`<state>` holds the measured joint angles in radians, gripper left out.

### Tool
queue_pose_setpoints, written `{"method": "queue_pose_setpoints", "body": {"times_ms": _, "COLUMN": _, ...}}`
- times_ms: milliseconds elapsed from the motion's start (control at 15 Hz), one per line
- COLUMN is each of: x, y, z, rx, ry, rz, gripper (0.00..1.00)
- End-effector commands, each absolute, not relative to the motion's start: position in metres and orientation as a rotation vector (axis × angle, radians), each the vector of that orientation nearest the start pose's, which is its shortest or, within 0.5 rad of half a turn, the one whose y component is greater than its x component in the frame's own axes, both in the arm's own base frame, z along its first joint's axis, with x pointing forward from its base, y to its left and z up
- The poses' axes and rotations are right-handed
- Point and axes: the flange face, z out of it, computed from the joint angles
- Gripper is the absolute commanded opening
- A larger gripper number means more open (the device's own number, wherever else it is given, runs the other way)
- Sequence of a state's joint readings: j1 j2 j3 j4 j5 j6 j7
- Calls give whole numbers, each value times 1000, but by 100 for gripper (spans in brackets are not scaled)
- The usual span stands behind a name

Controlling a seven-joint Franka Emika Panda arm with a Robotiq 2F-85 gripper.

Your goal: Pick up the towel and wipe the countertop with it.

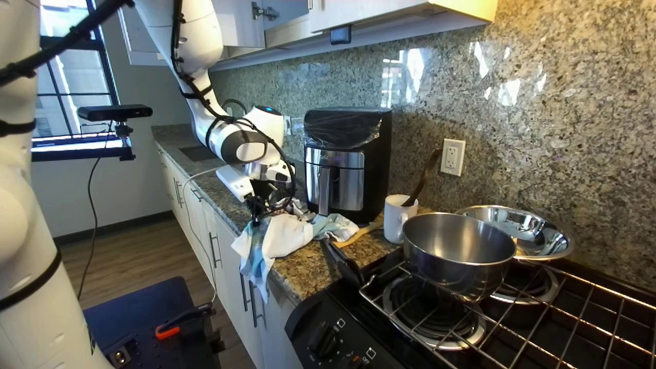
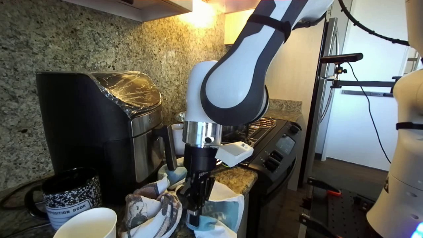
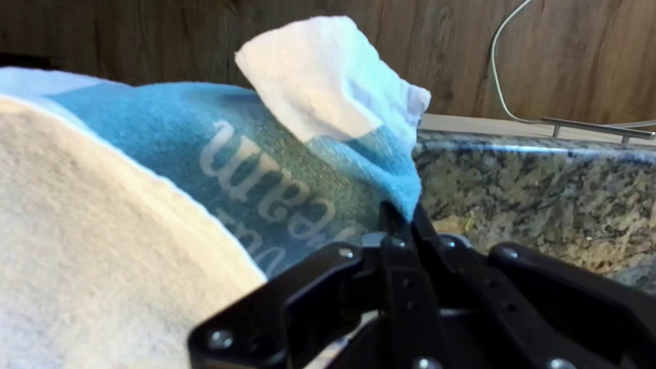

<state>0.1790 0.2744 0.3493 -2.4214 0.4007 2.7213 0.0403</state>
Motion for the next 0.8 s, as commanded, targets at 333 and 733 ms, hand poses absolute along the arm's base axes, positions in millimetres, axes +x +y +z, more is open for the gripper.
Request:
{"method": "queue_pose_setpoints", "body": {"times_ms": 333, "x": 430, "y": 167, "z": 200, "rx": -3057, "ry": 60, "rz": 126, "gripper": 3}}
{"method": "queue_pose_setpoints", "body": {"times_ms": 733, "x": 450, "y": 153, "z": 210, "rx": -3167, "ry": 197, "rz": -66, "gripper": 3}}
